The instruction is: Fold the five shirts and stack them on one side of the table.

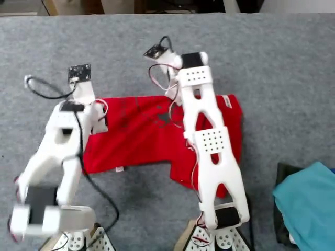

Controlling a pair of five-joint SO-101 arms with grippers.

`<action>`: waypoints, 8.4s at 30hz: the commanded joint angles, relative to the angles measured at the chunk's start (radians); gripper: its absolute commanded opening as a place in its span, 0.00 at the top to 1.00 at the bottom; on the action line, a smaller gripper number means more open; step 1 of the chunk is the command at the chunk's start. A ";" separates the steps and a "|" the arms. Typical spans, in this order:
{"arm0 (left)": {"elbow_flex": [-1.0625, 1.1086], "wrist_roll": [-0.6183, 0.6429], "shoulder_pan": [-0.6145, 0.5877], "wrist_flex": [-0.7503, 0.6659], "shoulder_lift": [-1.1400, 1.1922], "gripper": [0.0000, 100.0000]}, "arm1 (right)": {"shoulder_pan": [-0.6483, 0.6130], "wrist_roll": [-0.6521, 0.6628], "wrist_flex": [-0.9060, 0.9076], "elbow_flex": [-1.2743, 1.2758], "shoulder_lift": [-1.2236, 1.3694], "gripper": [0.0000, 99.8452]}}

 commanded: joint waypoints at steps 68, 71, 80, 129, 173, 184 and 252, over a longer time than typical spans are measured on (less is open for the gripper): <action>-0.460 -0.245 -0.172 0.589 -0.081 0.98 | 0.050 0.358 -0.454 2.216 -1.704 0.86; -0.244 -0.178 -0.170 0.453 -0.209 0.98 | 0.001 0.359 -0.437 2.315 -1.797 0.85; 0.097 -0.046 -0.173 0.112 -0.254 0.98 | -0.151 0.288 -0.450 2.489 -1.913 0.84; 0.106 -0.051 -0.262 0.080 -0.242 0.98 | -0.275 0.245 -0.750 2.618 -1.587 1.00; 0.163 -0.081 -0.253 0.008 -0.242 0.98 | 0.067 0.525 -0.292 1.225 -0.984 0.60; 0.006 0.038 -0.269 0.066 -0.240 0.93 | 0.180 0.299 -0.282 1.403 -1.214 0.98; -1.501 -0.425 -0.242 0.933 0.928 0.76 | 0.429 -0.250 -0.908 1.615 -0.897 0.99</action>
